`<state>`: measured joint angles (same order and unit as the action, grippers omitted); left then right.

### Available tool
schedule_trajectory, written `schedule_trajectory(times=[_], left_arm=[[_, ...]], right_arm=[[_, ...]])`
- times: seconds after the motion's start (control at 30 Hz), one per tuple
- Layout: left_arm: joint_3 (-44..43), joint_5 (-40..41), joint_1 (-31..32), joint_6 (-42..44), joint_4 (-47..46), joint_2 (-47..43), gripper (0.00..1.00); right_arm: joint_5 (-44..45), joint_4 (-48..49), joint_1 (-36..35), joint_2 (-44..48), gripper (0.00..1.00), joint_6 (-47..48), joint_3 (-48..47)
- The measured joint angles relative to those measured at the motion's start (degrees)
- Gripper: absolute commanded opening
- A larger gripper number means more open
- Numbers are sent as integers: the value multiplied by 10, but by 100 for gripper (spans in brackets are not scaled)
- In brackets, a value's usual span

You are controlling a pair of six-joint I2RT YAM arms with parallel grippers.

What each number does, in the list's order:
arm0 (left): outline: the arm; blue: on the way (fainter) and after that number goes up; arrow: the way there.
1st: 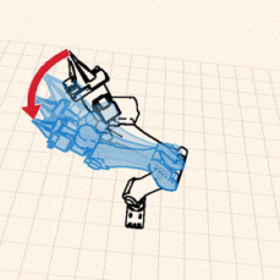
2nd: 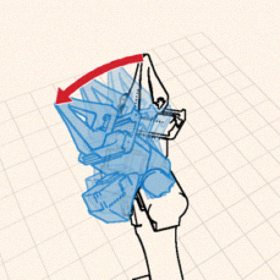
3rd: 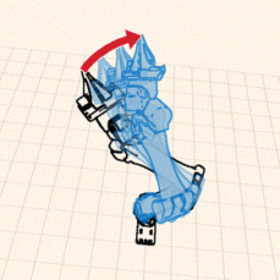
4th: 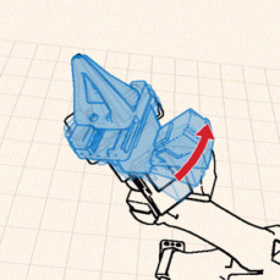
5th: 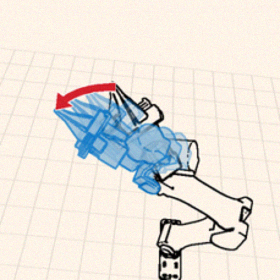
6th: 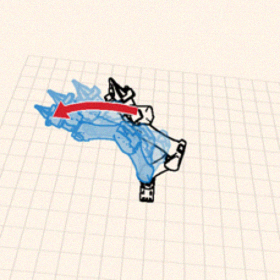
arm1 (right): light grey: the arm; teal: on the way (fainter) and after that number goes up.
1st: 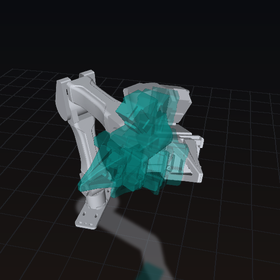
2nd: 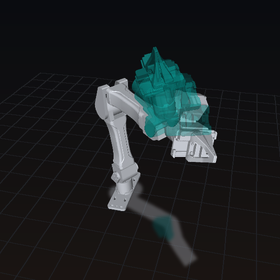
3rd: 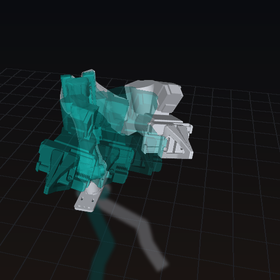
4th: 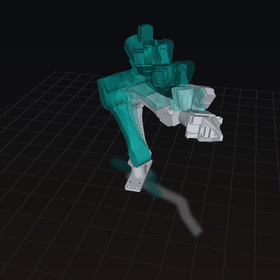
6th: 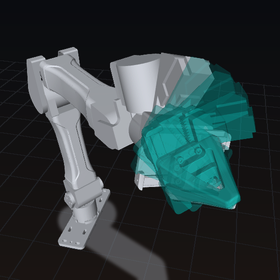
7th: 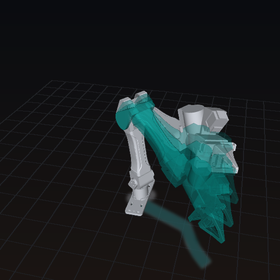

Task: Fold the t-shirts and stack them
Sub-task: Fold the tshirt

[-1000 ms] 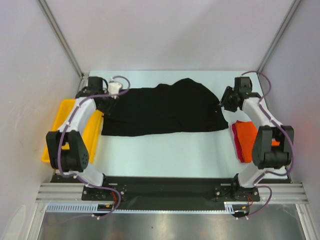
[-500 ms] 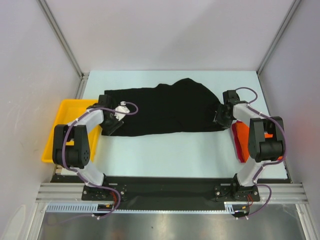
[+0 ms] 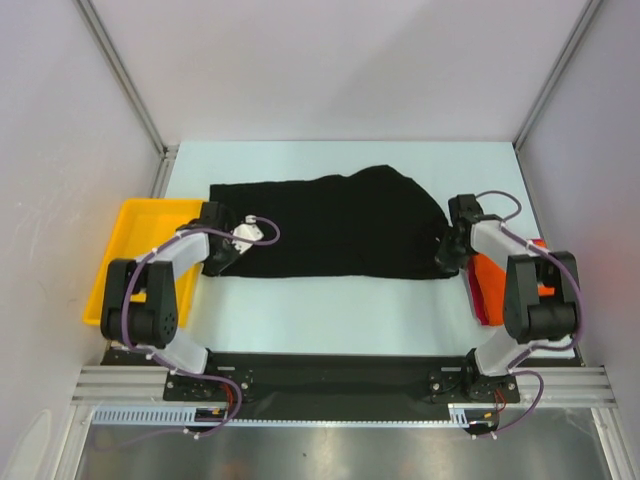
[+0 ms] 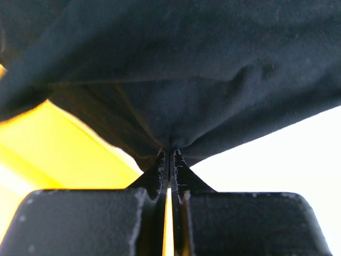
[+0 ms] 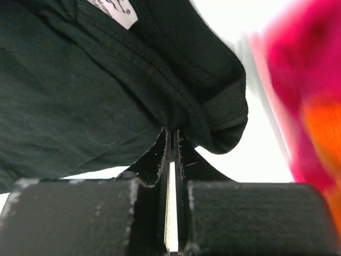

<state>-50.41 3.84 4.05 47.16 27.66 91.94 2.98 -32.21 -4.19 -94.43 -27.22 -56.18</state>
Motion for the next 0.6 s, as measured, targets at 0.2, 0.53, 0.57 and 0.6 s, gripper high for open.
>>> schedule_trajectory(times=[0.2, 0.53, 0.57, 0.6], left_arm=[[30, -19, 0, 31, 79, -104, 0], [53, -42, 0, 105, 235, -142, 0], [53, -44, 0, 110, 247, -142, 1], [53, -46, 0, 113, 256, -142, 2]], right_arm=[[-25, -76, 0, 118, 0, -53, 59], [-18, -200, -6, 282, 0, -144, 84], [-15, -209, -6, 292, 0, -148, 85], [-12, -220, -6, 300, 0, -151, 86]])
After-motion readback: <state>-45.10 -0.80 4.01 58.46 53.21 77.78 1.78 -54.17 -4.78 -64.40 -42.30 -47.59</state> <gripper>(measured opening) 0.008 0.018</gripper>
